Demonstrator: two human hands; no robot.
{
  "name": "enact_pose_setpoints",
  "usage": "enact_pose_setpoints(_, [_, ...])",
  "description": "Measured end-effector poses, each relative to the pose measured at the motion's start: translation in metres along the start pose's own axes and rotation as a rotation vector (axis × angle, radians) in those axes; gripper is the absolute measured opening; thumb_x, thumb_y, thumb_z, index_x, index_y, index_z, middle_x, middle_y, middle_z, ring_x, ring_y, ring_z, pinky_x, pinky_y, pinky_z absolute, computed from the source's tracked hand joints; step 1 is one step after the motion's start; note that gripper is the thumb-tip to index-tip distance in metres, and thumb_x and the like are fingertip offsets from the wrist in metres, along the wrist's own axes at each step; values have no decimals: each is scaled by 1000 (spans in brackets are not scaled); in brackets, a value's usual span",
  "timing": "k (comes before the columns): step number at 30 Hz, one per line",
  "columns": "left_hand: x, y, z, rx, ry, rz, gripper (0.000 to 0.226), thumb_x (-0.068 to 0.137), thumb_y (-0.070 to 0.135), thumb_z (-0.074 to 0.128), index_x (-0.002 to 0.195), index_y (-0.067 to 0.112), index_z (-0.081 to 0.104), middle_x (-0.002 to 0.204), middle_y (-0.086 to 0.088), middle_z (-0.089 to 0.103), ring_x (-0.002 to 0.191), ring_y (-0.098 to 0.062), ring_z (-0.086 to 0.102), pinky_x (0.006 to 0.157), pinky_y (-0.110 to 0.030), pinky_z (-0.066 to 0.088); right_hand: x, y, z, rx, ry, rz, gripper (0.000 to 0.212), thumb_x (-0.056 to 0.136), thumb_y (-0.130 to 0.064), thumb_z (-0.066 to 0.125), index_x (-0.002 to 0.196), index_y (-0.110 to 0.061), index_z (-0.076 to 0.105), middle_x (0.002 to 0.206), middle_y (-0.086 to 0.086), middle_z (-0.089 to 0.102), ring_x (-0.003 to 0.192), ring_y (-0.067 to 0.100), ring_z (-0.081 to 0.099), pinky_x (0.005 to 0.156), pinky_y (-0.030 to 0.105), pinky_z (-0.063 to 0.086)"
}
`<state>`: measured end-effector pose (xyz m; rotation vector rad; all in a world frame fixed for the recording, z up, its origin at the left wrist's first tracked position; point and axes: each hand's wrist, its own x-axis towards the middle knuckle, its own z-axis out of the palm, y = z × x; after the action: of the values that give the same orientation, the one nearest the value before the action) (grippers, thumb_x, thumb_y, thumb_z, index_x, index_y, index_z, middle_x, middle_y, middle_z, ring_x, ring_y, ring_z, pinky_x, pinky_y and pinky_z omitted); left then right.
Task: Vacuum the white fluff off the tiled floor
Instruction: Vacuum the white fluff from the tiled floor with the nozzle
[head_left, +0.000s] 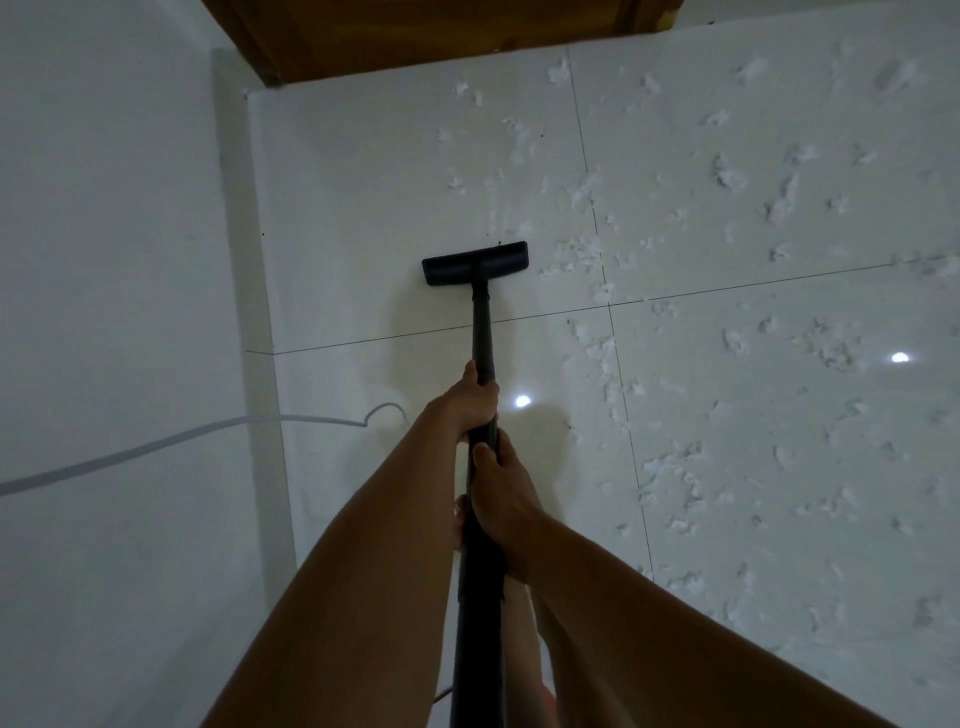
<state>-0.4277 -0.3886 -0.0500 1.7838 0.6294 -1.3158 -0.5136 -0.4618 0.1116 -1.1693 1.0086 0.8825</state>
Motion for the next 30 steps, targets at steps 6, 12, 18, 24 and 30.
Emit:
enact_pose_setpoints(6, [-22, 2, 9, 1, -23, -16, 67, 109, 35, 37, 166, 38, 2, 154, -20, 44, 127, -36, 58, 108, -53, 52, -23, -1, -8, 52, -43, 18, 34, 106, -24, 30, 136, -34, 42, 69, 12, 50, 42, 14, 51, 40, 24, 48])
enact_pose_setpoints(12, [-24, 7, 18, 2, -30, -25, 66, 107, 36, 38, 165, 39, 6, 155, -21, 43, 129, -37, 57, 109, -54, 52, -18, -2, -18, -1, 14, -8, 28, 102, -22, 34, 122, -26, 52, 70, 12, 52, 40, 16, 52, 43, 27, 50])
enact_pose_setpoints(18, [-9, 13, 25, 3, -17, -28, 69, 107, 39, 38, 164, 43, -1, 159, -20, 40, 132, -39, 55, 112, -54, 49, 0, -3, -29, 1, -11, -20, 24, 104, -20, 31, 117, -22, 52, 73, 18, 51, 41, 20, 49, 41, 27, 47])
enact_pose_setpoints(24, [-1, 19, 26, -11, 4, 0, 68, 110, 35, 35, 165, 40, -5, 159, -21, 40, 127, -38, 58, 111, -55, 49, 13, -1, -32, 9, -27, -36, 30, 106, -22, 30, 129, -34, 46, 68, 16, 49, 39, 18, 47, 39, 24, 45])
enact_pose_setpoints(30, [14, 21, 18, 41, 9, 20, 71, 110, 40, 32, 163, 40, -15, 168, -17, 29, 140, -43, 48, 118, -58, 40, 30, -2, -26, -91, 33, -125, 36, 107, -24, 32, 138, -41, 35, 69, 18, 56, 38, 15, 51, 38, 23, 47])
